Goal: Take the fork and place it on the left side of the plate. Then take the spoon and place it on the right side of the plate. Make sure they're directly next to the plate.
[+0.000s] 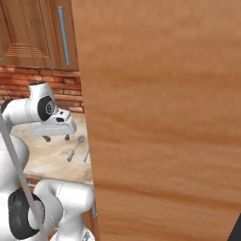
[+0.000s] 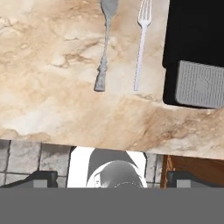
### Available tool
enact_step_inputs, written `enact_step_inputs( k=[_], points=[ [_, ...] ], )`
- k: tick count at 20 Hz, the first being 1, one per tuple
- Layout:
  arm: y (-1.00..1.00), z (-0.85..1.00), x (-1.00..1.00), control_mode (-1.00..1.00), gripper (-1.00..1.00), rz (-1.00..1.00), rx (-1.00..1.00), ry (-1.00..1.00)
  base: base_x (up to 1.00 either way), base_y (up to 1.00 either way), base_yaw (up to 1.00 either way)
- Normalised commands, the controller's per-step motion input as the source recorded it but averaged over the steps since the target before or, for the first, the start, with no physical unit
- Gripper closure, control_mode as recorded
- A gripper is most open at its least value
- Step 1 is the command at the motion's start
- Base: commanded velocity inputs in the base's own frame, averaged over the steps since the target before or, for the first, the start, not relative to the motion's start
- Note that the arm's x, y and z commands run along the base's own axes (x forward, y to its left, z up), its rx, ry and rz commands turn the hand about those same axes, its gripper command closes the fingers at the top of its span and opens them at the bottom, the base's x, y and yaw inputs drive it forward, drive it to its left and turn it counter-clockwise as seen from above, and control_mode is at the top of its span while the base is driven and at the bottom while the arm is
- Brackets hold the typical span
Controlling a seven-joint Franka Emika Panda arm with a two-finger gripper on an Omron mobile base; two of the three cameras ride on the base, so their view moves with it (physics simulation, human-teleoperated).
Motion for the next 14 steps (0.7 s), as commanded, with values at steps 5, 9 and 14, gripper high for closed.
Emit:
enact_step_inputs(
  k=[5,9,14],
  points=[
    [0.01,-0.51,0.29,-1.00,-1.00,0.00,0.00,0.20,0.00,0.00,0.00],
    [0.03,-0.40,0.12,-1.00,-1.00,0.00,0.00,0.01,0.00,0.00,0.00],
    [0.02,-0.42,0.06,-1.00,-1.00,0.00,0.00,-0.11,0.00,0.00,0.00]
  ],
)
